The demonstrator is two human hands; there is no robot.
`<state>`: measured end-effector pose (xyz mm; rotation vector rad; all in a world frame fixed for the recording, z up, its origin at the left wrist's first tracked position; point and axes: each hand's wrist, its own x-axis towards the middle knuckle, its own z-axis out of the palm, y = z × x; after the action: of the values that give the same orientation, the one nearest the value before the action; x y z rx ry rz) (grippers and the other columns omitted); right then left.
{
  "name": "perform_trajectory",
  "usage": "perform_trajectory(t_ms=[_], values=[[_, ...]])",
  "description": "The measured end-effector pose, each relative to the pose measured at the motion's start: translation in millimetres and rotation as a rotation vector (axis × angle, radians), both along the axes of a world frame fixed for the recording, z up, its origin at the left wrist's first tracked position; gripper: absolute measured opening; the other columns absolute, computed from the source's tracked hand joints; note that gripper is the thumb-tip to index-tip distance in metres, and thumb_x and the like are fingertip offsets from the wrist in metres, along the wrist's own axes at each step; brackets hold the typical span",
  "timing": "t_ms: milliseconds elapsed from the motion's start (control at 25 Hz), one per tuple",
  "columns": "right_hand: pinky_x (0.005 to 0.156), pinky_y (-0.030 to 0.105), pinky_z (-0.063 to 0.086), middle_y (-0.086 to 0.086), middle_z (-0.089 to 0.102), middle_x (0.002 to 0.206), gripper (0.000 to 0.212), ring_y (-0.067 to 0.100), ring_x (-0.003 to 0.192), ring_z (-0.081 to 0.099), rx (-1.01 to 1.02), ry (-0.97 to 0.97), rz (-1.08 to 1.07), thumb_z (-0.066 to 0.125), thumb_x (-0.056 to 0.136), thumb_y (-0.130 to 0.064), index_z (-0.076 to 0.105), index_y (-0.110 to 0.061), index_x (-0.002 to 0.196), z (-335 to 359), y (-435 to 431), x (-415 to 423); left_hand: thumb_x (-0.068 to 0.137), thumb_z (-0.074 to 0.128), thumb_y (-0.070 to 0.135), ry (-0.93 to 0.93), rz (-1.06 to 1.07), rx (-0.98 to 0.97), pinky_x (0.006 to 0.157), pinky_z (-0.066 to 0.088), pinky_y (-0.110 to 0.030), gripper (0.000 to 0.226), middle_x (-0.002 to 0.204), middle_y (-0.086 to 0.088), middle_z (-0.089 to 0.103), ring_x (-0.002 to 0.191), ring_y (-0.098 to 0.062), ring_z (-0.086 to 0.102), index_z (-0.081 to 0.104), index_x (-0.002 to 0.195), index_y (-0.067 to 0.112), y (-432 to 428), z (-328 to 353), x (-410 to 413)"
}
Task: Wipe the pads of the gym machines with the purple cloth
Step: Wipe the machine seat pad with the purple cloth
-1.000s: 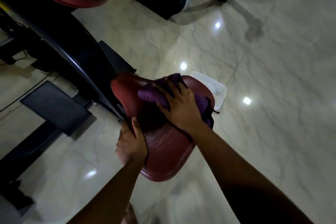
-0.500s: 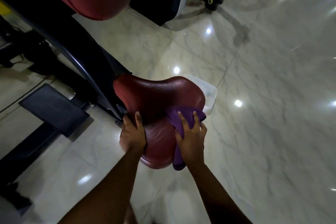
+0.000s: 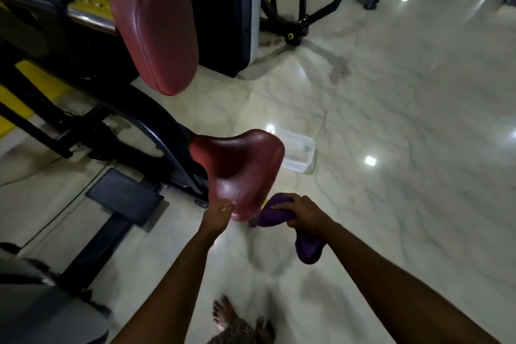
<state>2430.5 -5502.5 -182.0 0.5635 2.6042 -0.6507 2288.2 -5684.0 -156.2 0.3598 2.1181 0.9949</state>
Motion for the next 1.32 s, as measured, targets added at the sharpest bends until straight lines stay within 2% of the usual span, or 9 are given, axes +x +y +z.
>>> perform_trajectory(t_ms=[120, 200, 360, 480, 560, 720, 960, 1160, 1320], values=[[0.096, 0.025, 0.031, 0.003, 0.04, 0.144, 0.055, 0.024, 0.125, 0.045, -0.009, 0.052, -0.007, 0.061, 0.082, -0.015, 0.049, -0.032, 0.133, 38.2, 16.2, 35.6, 0.098, 0.043, 0.016, 0.031, -0.137, 0.052, 0.074, 0.04, -0.022, 0.024, 0.109, -0.007, 0.056, 0.096, -0.014, 0.051, 0.06, 0.114, 0.008, 17.3, 27.7, 27.5], [0.093, 0.023, 0.031, 0.002, 0.044, 0.142, 0.053, 0.021, 0.125, 0.045, -0.007, 0.095, -0.053, 0.062, 0.082, -0.016, 0.051, -0.031, 0.131, 60.6, 28.6, 59.8, 0.097, 0.042, 0.026, 0.068, -0.227, 0.071, 0.068, 0.04, -0.021, 0.018, 0.101, -0.004, 0.053, 0.085, -0.012, 0.053, 0.056, 0.103, 0.016, 37.7, 48.3, 43.3], [0.092, 0.022, 0.031, -0.001, 0.043, 0.142, 0.053, 0.018, 0.126, 0.044, 0.03, 0.144, -0.162, 0.061, 0.081, -0.013, 0.053, -0.033, 0.129, 88.4, 64.7, 89.1, 0.097, 0.046, 0.016, 0.131, -0.479, 0.112, 0.078, 0.037, -0.016, 0.017, 0.106, -0.007, 0.057, 0.095, -0.014, 0.053, 0.059, 0.106, 0.008, 92.8, 58.0, 53.2], [0.091, 0.022, 0.031, -0.002, 0.044, 0.14, 0.053, 0.018, 0.124, 0.045, 0.069, 0.171, -0.228, 0.059, 0.08, -0.01, 0.054, -0.033, 0.128, 97.6, 104.7, 93.7, 0.094, 0.053, 0.019, 0.156, -0.539, 0.083, 0.103, 0.038, -0.03, 0.033, 0.127, -0.014, 0.059, 0.12, -0.025, 0.053, 0.059, 0.12, 0.001, 144.8, 51.1, 41.4], [0.093, 0.024, 0.032, 0.0, 0.045, 0.139, 0.053, 0.019, 0.124, 0.045, 0.096, 0.177, -0.239, 0.061, 0.078, -0.008, 0.056, -0.032, 0.126, 97.7, 139.1, 87.2, 0.093, 0.054, 0.021, 0.188, -0.569, 0.062, 0.103, 0.038, -0.032, 0.036, 0.128, -0.016, 0.058, 0.122, -0.028, 0.052, 0.057, 0.122, 0.0, 179.2, 42.1, 29.9], [0.09, 0.02, 0.029, -0.002, 0.042, 0.14, 0.054, 0.018, 0.125, 0.044, 0.114, 0.165, -0.198, 0.064, 0.076, -0.006, 0.058, -0.032, 0.123, 82.0, 210.1, 49.1, 0.095, 0.051, 0.026, 0.306, -0.66, -0.061, 0.095, 0.038, -0.023, 0.039, 0.132, -0.011, 0.056, 0.12, -0.023, 0.053, 0.053, 0.128, 0.005, 240.7, 19.6, -8.2], [0.098, 0.035, 0.039, -0.001, 0.039, 0.143, 0.054, 0.023, 0.123, 0.046, 0.033, 0.142, -0.062, 0.063, 0.074, -0.004, 0.06, -0.031, 0.121, 62.2, 328.9, -60.9, 0.096, 0.049, 0.027, 0.294, -0.525, -0.195, 0.1, 0.037, -0.028, 0.038, 0.136, -0.011, 0.054, 0.123, -0.025, 0.051, 0.054, 0.128, 0.008, 341.7, 4.3, -94.9], [0.092, 0.032, 0.036, -0.004, 0.033, 0.148, 0.052, 0.023, 0.125, 0.042, 0.078, 0.177, 0.068, 0.058, 0.078, -0.005, 0.059, -0.033, 0.122, 46.5, 394.6, -143.2, 0.096, 0.049, 0.029, 0.242, -0.368, -0.232, 0.098, 0.037, -0.028, 0.039, 0.135, -0.012, 0.054, 0.124, -0.025, 0.05, 0.054, 0.128, 0.007, 385.1, 1.6, -142.4], [0.094, 0.035, 0.039, -0.003, 0.033, 0.149, 0.051, 0.023, 0.125, 0.043, 0.026, 0.168, 0.225, 0.057, 0.078, -0.008, 0.059, -0.034, 0.122, 29.0, 434.1, -194.5, 0.096, 0.049, 0.029, 0.233, -0.207, -0.257, 0.098, 0.038, -0.027, 0.038, 0.134, -0.011, 0.055, 0.123, -0.024, 0.051, 0.054, 0.127, 0.008, 407.4, 1.7, -164.2]])
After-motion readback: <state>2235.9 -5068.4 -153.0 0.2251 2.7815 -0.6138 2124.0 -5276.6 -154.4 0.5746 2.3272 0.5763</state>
